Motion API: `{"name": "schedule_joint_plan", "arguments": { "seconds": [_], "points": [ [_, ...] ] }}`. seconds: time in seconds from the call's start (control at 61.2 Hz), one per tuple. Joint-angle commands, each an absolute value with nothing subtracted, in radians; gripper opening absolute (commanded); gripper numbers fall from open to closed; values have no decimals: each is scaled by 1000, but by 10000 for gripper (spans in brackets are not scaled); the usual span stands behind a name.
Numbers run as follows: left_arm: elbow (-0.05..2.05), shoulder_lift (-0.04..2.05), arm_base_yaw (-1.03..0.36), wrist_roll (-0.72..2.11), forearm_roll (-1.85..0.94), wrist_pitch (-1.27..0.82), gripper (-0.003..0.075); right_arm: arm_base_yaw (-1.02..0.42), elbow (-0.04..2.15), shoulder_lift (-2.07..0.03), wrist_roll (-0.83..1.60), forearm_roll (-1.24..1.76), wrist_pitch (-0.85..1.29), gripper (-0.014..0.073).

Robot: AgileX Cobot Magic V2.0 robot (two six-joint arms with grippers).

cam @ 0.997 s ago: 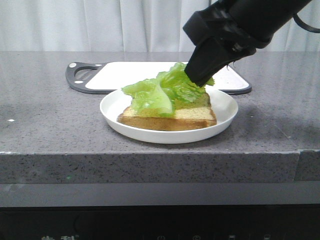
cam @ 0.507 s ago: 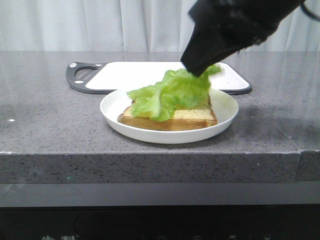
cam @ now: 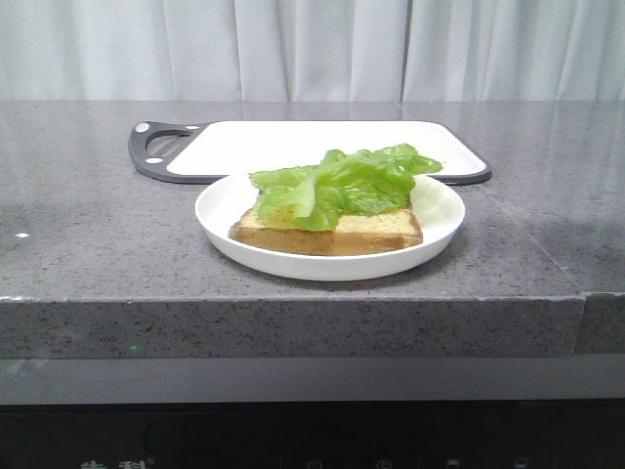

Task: Left arm grabs bread, right arm adds lettuce
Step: 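Withdraw the right gripper away from the plate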

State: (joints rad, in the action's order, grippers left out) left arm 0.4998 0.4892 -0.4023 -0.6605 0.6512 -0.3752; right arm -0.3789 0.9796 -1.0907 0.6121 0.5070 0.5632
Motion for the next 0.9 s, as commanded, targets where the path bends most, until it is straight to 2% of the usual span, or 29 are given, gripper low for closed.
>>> {"name": "schedule_joint_plan", "arguments": {
  "seconds": [0.0, 0.163, 0.212, 0.474, 0.605, 0.719, 0.883],
  "points": [
    [526, 491, -399, -668, 671, -308, -19, -372, 991, -1019, 621, 510, 515, 88],
    [526, 491, -399, -668, 671, -308, -19, -370, 910, -922, 621, 507, 431, -123],
    [526, 491, -399, -668, 671, -308, -19, -357, 877, -889, 621, 507, 394, -102],
    [526, 491, -399, -668, 671, -306, -19, -166, 754, -719, 533, 507, 335, -106],
    [526, 491, -399, -668, 659, -280, -19, -119, 660, -608, 508, 513, 278, -106],
    [526, 503, -401, -668, 599, -185, -19, -117, 545, -492, 508, 513, 229, -106],
    [537, 592, -452, -668, 414, 52, -19, -117, 433, -386, 508, 513, 200, -106]
  ]
}}
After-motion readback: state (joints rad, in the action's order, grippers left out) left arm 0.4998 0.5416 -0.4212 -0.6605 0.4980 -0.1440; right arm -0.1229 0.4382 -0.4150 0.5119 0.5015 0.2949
